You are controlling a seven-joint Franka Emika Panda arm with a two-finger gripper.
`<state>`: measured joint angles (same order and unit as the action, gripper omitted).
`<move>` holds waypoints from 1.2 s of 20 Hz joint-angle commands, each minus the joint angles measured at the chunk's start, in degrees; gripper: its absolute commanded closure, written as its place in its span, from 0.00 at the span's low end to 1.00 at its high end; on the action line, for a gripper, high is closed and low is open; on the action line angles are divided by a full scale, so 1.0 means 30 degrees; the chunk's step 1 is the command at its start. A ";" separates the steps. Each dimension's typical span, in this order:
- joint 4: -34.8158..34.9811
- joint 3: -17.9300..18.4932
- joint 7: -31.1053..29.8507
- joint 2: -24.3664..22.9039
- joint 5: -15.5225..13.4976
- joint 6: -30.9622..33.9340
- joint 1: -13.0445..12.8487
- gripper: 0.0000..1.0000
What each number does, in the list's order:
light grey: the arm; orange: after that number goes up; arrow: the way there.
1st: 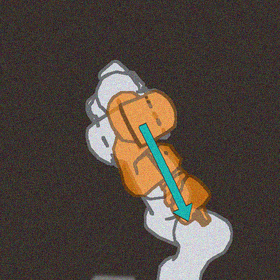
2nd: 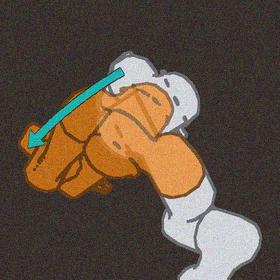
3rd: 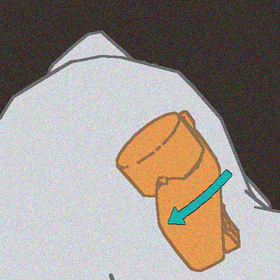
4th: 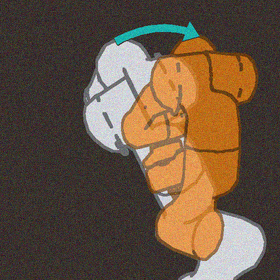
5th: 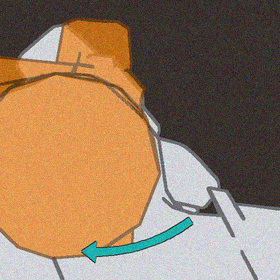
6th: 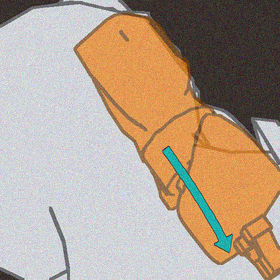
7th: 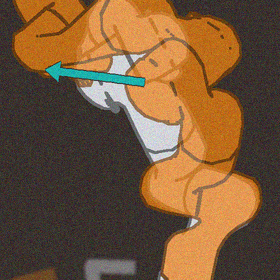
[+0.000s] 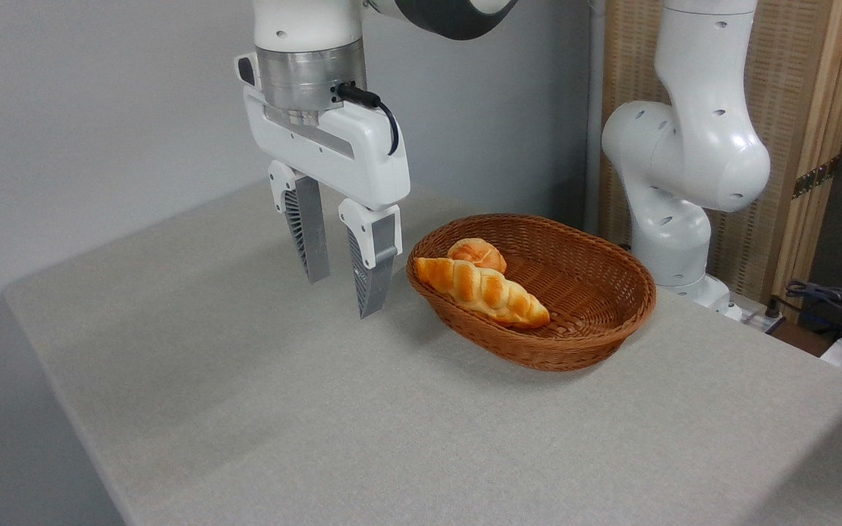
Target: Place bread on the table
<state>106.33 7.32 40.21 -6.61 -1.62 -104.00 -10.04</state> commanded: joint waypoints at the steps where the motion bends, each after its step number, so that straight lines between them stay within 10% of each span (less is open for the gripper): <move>1: -0.0316 0.0050 -0.0306 0.0038 -0.0310 0.0036 -0.0110 0.00; 24: -0.0316 0.0020 -0.0249 -0.0022 -0.0281 0.0272 -0.0110 0.00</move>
<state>106.13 7.17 40.21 -6.64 -1.66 -103.98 -10.09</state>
